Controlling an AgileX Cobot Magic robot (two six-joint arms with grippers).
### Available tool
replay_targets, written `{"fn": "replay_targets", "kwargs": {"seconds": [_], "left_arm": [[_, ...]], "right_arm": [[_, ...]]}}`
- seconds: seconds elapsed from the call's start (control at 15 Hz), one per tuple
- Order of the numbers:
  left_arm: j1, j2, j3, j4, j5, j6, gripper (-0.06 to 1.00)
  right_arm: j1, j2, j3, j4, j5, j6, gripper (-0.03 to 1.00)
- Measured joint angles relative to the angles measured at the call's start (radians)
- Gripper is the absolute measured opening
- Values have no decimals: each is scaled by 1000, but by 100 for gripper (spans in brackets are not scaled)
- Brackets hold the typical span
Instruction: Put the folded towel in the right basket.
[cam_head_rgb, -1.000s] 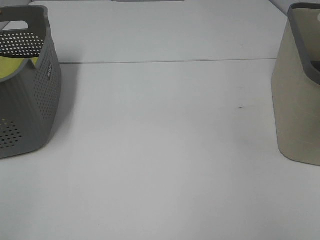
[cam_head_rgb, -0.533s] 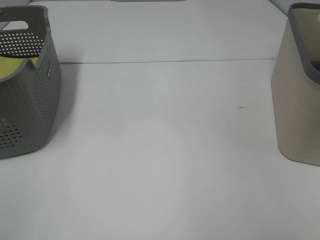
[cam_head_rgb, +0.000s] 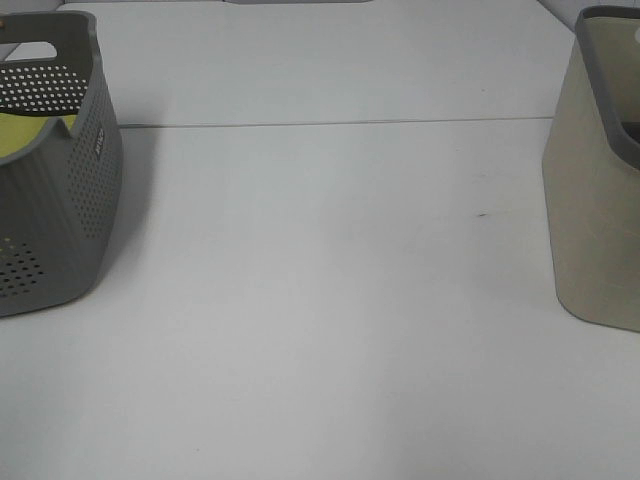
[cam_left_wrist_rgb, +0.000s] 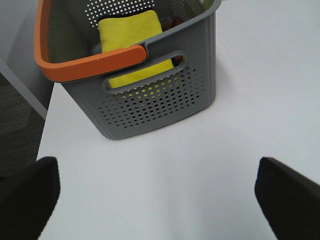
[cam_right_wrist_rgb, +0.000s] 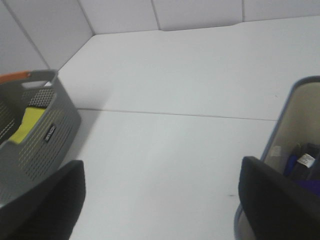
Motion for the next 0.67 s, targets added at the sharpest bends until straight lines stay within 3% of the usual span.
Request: {"fn": "replay_targets", "kwargs": {"seconds": [0.2,0.4,0.67], "left_arm": [[0,0,0,0,0,0,99],[0,0,0,0,0,0,99],[0,0,0,0,0,0,99]], "right_arm": [[151,-190,123,-147,83,60,81],[161,-447,281,-365,151,266,81],[161,-773,485,-612,168,504,81]]}}
